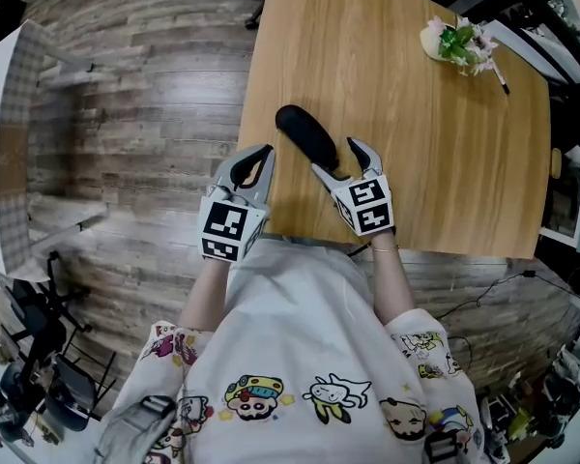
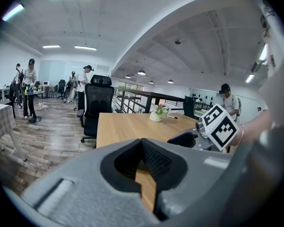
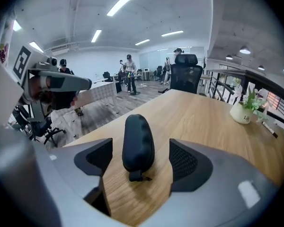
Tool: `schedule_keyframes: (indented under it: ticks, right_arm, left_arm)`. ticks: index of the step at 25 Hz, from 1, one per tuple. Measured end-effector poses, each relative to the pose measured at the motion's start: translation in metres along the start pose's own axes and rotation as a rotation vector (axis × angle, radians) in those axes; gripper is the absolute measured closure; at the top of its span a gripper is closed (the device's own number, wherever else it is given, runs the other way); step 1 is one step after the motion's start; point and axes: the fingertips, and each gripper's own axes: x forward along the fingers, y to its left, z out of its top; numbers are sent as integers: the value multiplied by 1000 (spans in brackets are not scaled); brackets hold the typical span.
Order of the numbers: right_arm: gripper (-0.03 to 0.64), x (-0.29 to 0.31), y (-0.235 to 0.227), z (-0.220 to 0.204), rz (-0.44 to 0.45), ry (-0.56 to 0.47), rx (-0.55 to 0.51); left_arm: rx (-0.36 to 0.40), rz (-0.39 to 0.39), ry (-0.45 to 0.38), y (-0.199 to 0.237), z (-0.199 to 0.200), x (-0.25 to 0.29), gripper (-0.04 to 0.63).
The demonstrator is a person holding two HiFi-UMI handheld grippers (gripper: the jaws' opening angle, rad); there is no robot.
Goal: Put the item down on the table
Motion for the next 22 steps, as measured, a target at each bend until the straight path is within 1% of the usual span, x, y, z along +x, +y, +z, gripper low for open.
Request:
schedule_keyframes:
  ticks: [7, 11, 13, 18, 20, 22]
  right_arm:
    - [276, -49, -11, 49, -57, -173, 1]
    - [315, -82, -13, 76, -85, -288, 31]
    - [347, -100, -14, 86, -99, -346, 49]
    - [424, -141, -12, 104, -111, -490, 70]
    - [456, -153, -11, 106, -115, -525, 71]
    - [474, -163, -10, 104, -119, -544, 75]
  left_arm:
    - [47, -12, -53, -12, 28, -10, 597]
    - [76, -23, -89, -19, 47, -18, 597]
    - [89, -29, -109, -23, 56, -21, 597]
    - [109, -52, -143, -35, 71, -28, 597]
    - [114, -64, -151, -39, 74, -29, 597]
    - [112, -79, -156, -44, 75, -29, 597]
